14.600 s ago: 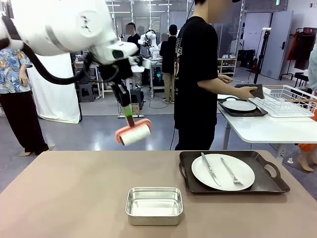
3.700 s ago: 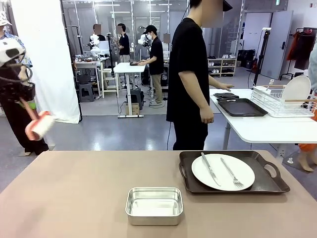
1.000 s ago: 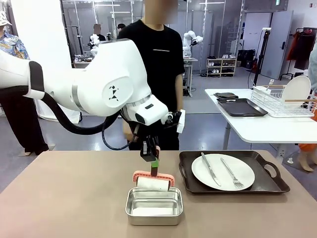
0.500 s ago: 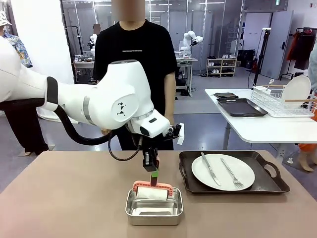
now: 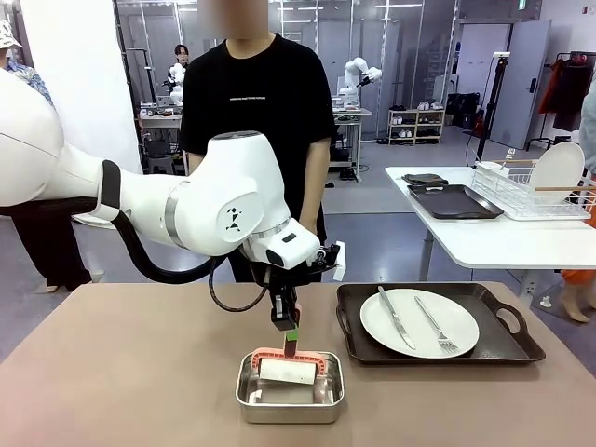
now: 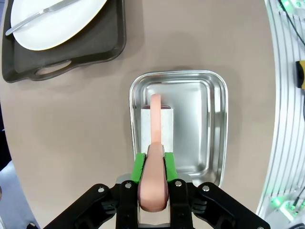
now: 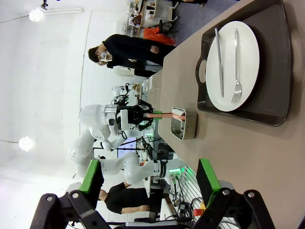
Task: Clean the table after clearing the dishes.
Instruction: Place the Lint Roller back on top of the Airtight Container, then when the right (or left) Handle tray is removed, use the right hand (or left hand) to clean the right (or left) side of the table with the Lint Roller.
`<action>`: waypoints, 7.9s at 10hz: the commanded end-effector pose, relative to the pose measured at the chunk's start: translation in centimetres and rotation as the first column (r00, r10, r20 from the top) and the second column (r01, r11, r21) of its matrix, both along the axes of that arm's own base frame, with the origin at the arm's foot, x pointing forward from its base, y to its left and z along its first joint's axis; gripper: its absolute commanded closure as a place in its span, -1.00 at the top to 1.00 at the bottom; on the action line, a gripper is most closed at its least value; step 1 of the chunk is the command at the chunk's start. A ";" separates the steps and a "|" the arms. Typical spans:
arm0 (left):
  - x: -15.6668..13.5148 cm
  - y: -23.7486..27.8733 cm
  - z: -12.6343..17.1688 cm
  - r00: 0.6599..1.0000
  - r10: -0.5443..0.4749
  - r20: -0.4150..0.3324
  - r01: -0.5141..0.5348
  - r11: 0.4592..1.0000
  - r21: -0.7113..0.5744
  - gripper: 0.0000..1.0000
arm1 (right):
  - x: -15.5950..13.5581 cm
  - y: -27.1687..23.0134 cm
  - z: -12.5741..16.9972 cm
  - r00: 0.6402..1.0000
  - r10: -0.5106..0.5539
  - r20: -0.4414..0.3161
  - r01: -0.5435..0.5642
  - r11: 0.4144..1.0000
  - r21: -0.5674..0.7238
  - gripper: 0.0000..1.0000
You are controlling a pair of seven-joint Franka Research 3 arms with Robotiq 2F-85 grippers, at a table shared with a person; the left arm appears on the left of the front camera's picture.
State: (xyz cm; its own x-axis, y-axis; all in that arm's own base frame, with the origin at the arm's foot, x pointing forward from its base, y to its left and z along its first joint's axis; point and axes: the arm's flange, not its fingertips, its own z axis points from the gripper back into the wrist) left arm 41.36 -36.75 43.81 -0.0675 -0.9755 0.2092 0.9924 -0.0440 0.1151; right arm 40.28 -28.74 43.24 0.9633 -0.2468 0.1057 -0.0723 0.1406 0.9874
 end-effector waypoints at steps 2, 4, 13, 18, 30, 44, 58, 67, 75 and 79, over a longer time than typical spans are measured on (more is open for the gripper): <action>0.2 0.4 -1.3 0.999 0.036 0.011 -0.035 0.999 -0.035 -0.59 | -0.2 0.0 0.4 1.000 0.001 0.007 -0.001 1.000 0.000 1.00; 0.2 1.0 -3.1 0.998 0.040 -0.038 -0.041 0.998 -0.037 -0.59 | -0.2 0.0 0.4 1.000 0.001 0.007 -0.001 1.000 0.000 1.00; 0.5 1.7 -7.8 0.993 -0.003 -0.122 0.013 0.997 0.082 -0.59 | -0.2 0.0 0.4 1.000 0.001 0.007 -0.001 1.000 0.000 1.00; 1.2 1.2 -2.2 0.999 0.026 -0.036 -0.027 1.000 -0.003 -0.59 | -0.2 0.0 0.4 1.000 0.001 0.007 -0.001 1.000 0.000 1.00; 2.3 1.1 0.3 0.999 0.018 -0.037 -0.019 0.999 -0.029 1.00 | -0.2 0.0 0.4 1.000 0.001 0.007 -0.001 1.000 0.000 1.00; 4.0 3.7 7.0 0.977 0.073 -0.202 -0.089 0.994 -0.070 1.00 | -0.2 0.0 0.4 1.000 0.001 0.007 -0.001 1.000 0.000 1.00; -5.4 59.0 4.4 0.371 0.352 -0.859 -0.912 -0.036 -0.409 1.00 | -0.2 0.0 0.4 1.000 0.001 0.007 -0.001 1.000 0.000 1.00; -7.7 63.8 -0.2 0.224 0.377 -0.899 -0.946 -0.138 -0.294 1.00 | -0.2 0.0 0.4 1.000 0.001 0.007 -0.001 1.000 0.000 1.00; -7.7 63.8 -0.2 0.224 0.377 -0.899 -0.946 -0.138 -0.294 1.00 | -0.2 0.0 0.4 1.000 0.001 0.007 -0.001 1.000 0.000 1.00; -7.7 63.8 -0.2 0.224 0.377 -0.899 -0.946 -0.138 -0.294 1.00 | -0.2 0.0 0.4 1.000 0.001 0.007 -0.001 1.000 0.000 1.00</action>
State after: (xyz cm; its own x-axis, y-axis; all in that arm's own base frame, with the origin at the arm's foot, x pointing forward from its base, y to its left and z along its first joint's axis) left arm 34.03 27.03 43.61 0.8639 0.2985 0.4056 0.2270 0.4883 -0.8427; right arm 40.25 -28.77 43.26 0.9631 -0.2474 0.1060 -0.0725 0.1407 0.9874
